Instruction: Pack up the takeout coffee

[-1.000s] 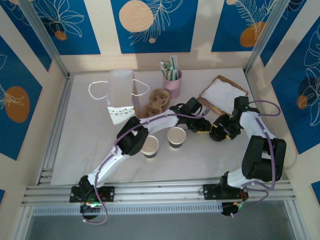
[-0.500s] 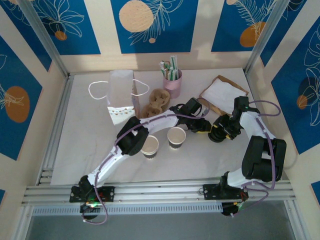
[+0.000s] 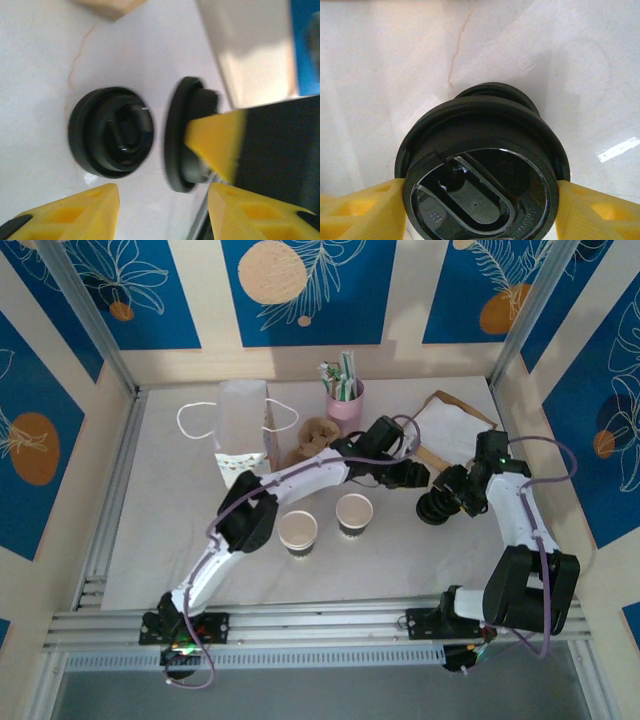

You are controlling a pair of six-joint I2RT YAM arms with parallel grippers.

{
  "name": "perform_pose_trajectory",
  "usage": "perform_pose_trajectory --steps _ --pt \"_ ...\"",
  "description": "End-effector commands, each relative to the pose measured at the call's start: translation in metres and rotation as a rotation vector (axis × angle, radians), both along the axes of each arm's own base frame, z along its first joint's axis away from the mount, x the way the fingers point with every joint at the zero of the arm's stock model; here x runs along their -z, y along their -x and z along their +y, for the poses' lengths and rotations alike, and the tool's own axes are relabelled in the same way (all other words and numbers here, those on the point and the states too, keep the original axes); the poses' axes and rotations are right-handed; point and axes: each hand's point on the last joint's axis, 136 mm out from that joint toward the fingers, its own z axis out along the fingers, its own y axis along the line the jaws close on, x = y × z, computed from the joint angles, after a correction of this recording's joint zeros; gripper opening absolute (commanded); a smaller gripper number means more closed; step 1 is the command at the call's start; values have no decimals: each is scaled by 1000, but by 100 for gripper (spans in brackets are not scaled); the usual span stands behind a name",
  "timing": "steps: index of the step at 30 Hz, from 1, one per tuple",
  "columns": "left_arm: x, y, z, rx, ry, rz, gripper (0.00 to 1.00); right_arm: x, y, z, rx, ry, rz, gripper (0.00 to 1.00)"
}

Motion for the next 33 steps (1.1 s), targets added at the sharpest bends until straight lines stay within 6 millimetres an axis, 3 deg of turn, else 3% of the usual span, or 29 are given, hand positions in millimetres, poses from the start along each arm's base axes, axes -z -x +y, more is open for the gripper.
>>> perform_pose_trajectory --steps 1,9,12,17,23,33 --pt "-54 9 16 1 25 -85 52 -25 2 9 -36 -38 -42 69" --pt "-127 31 62 -33 32 -224 66 -64 5 26 -105 -66 -145 68" --pt "-145 41 83 -58 27 -283 78 -77 6 41 -162 -89 -172 68" --pt "-153 69 127 -108 55 -361 100 -93 11 77 -310 -116 -193 66" --pt "-158 99 175 -176 42 -444 100 -98 18 122 -483 -96 -168 66" --pt "-129 128 229 -236 -66 -558 100 -85 28 174 -714 25 -45 66"
